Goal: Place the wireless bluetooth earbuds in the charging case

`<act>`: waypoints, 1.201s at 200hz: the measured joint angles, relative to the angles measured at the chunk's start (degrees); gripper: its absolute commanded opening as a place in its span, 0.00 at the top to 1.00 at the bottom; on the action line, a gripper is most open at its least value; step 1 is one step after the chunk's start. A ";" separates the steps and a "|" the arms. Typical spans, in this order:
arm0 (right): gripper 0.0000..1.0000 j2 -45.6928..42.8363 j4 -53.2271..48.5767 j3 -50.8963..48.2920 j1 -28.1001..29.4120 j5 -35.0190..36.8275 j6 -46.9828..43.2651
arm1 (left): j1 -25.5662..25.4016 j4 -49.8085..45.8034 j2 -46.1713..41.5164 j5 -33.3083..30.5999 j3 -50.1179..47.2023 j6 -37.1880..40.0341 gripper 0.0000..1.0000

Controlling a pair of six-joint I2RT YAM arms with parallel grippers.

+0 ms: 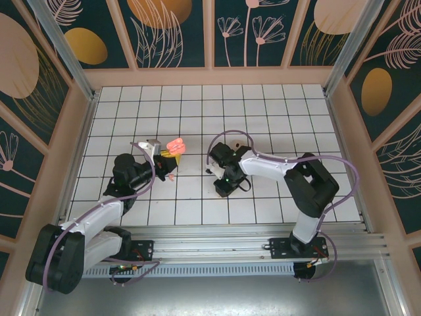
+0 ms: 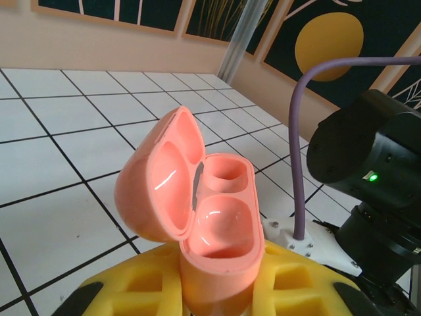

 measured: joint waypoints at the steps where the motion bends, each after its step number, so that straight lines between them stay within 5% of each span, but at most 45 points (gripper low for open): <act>1: 0.82 0.07 -0.02 0.07 0.00 -0.02 -0.15 | 0.00 0.00 0.00 0.00 0.00 0.00 0.80; 71: 0.73 6.43 -3.34 5.70 -0.22 -0.33 -9.84 | 0.00 -0.35 0.00 0.00 0.07 0.22 0.80; 119: 0.62 6.49 -3.48 7.08 -0.85 -0.13 -7.02 | 0.00 -0.42 0.00 -0.04 0.07 0.61 0.80; 196: 0.61 -10.23 -0.79 2.27 -0.90 3.43 31.69 | 0.00 -0.83 0.00 -0.31 0.07 0.87 0.80; 240: 0.60 -9.75 -0.57 -0.09 1.22 6.10 47.06 | 0.00 -0.92 0.00 -0.68 0.07 0.85 0.80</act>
